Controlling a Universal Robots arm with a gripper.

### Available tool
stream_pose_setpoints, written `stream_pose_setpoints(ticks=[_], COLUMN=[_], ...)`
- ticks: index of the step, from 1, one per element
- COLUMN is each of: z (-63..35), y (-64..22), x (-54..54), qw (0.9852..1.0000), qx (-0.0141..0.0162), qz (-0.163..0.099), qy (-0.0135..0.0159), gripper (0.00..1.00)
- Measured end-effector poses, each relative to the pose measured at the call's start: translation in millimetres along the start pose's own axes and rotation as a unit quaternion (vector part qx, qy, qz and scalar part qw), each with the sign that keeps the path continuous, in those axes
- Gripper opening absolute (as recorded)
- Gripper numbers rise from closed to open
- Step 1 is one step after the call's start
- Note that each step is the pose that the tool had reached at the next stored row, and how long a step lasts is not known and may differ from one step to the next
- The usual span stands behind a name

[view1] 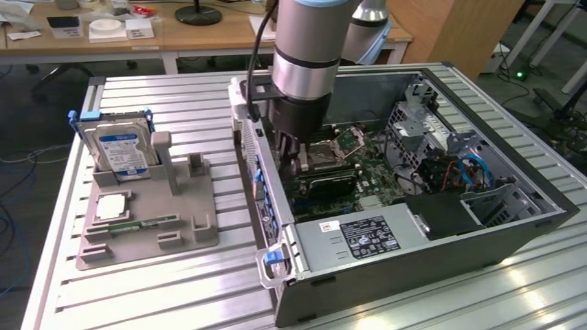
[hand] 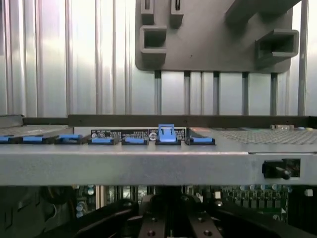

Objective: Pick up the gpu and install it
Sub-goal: 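Press down on the gpu until it lock into place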

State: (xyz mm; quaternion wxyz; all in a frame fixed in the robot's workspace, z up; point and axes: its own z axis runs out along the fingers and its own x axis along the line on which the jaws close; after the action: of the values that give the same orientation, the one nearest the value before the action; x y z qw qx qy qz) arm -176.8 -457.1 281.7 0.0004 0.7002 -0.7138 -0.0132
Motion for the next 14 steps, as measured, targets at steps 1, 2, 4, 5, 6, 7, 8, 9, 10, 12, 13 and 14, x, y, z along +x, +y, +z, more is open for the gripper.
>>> stream_pose_setpoints(ticks=[1, 2, 4, 5, 6, 7, 8, 9, 10, 12, 13, 14], z=[-2.7, -5.8, -11.1, -12.8, -13.1, -13.1, -13.2, -13.2, -13.1, -13.1, -13.1, -13.1], y=[0.0, 0.0, 0.2, 0.2, 0.4, 1.1, 2.3, 3.7, 5.3, 7.2, 7.4, 7.6], x=[-0.2, -0.3, -0.6, -0.8, -1.1, -1.2, -1.2, -1.3, -1.5, -2.1, -2.1, -2.2], qw=[1.0000, 1.0000, 1.0000, 1.0000, 1.0000, 1.0000, 1.0000, 1.0000, 1.0000, 1.0000, 1.0000, 1.0000], qx=[0.0001, 0.0000, 0.0000, 0.0001, 0.0002, 0.0001, 0.0001, 0.0001, 0.0001, 0.0001, 0.0001, 0.0001], qz=[0.000, 0.000, 0.000, 0.000, 0.000, 0.000, 0.000, 0.000, 0.000, 0.000, 0.000, 0.000], qy=[0.0000, 0.0003, 0.0010, 0.0016, 0.0023, 0.0030, 0.0035, 0.0039, 0.0042, 0.0047, 0.0050, 0.0052], gripper=[0.10, 0.10, 0.10, 0.10, 0.10, 0.10, 0.10, 0.10, 0.10, 0.10, 0.10, 0.10])
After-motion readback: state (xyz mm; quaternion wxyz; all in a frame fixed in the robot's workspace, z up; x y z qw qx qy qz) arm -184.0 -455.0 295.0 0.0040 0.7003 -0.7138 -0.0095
